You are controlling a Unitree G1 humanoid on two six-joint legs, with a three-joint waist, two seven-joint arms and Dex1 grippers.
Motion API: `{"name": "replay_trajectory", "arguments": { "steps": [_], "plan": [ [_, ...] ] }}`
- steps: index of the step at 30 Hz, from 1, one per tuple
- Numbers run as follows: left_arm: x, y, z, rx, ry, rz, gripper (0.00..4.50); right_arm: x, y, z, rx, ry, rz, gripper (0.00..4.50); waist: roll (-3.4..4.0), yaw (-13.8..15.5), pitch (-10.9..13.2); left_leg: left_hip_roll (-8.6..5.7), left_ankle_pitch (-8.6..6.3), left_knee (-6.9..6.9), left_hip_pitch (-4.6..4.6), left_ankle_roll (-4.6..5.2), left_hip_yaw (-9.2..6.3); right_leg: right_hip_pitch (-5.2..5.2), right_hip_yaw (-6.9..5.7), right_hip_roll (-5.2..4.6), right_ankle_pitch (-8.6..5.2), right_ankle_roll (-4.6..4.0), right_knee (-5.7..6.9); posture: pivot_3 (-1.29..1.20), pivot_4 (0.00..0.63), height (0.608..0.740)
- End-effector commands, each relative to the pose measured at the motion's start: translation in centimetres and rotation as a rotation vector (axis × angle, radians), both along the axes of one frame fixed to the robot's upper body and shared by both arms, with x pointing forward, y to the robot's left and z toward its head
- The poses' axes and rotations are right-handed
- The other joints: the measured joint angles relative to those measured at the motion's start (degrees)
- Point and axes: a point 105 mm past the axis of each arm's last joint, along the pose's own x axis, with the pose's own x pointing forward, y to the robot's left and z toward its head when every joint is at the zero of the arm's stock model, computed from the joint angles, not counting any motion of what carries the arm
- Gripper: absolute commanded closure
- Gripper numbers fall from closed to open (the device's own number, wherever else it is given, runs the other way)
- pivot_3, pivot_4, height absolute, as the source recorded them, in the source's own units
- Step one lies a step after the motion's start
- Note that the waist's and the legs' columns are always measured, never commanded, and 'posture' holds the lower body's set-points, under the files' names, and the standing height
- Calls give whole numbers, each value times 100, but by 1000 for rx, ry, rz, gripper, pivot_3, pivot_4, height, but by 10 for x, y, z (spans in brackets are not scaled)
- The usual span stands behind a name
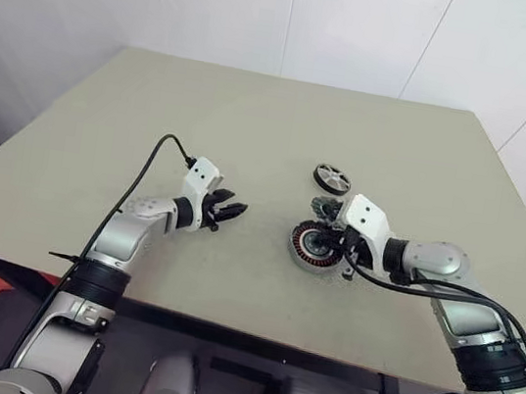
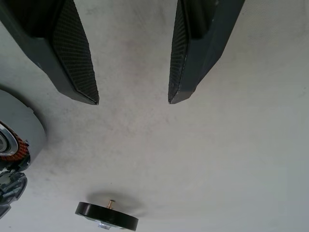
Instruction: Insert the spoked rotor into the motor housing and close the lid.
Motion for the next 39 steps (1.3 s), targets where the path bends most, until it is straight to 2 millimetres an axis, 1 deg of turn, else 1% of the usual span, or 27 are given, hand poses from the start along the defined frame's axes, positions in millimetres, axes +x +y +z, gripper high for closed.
{"name": "replay_trajectory", "arguments": {
  "steps": [1,3,8,12,14,17,21,23,32,34,39],
  "plan": [
    [3,-3,16,0,-63,-16,2071,3,4,23,15,-74,21,4453,0,0,0,0,0,-1,0,0,0,0,0,0,0,0,0,0,0,740],
    [4,-3,16,1,-64,-16,2071,4,3,20,13,-62,12,4453,0,0,0,0,0,-1,0,0,0,0,0,0,0,0,0,0,0,740],
    [4,-2,16,3,-65,-14,2071,1,-5,-8,-24,15,-21,4453,0,-1,0,0,0,-1,0,0,0,0,0,0,0,0,0,0,0,740],
    [4,-1,16,4,-65,-11,2071,-4,-9,-34,-35,89,-50,4453,-1,-7,-1,1,0,-1,5,0,0,5,0,0,0,0,0,0,0,740],
    [4,-1,16,4,-66,-11,2071,-5,-8,-35,-36,85,-44,4453,-1,-6,-1,1,0,-1,14,0,0,13,0,0,-3,5,-1,0,0,740],
    [4,0,17,4,-66,-7,2071,0,-3,-17,10,50,-40,4453,-1,-7,-1,1,0,-1,25,0,-1,30,0,1,-17,29,-13,0,0,740],
    [4,0,16,4,-65,-8,2071,3,-2,1,12,-3,-25,4453,0,-9,-1,0,0,-1,23,0,0,45,0,2,-16,26,-47,0,0,740],
    [4,-1,15,5,-64,-8,2071,4,1,11,16,-29,-11,4453,0,-8,0,-2,-1,0,16,2,1,45,0,1,-6,10,-56,0,0,740],
    [3,-2,14,8,-60,-12,2071,2,4,30,7,-75,12,4453,0,-2,-1,0,-7,-10,13,11,0,39,-2,2,1,-1,-55,0,0,740],
    [3,-2,13,8,-59,-12,2071,2,3,26,1,-62,6,4453,0,-2,-1,0,-7,-15,12,12,0,36,-3,2,1,-1,-55,0,0,740],
    [3,-1,13,8,-58,-10,2071,-3,-14,-13,-104,29,-33,4453,0,4,-1,-1,-8,-21,11,12,1,35,-4,2,2,-1,-55,0,0,740]
  ]
}}
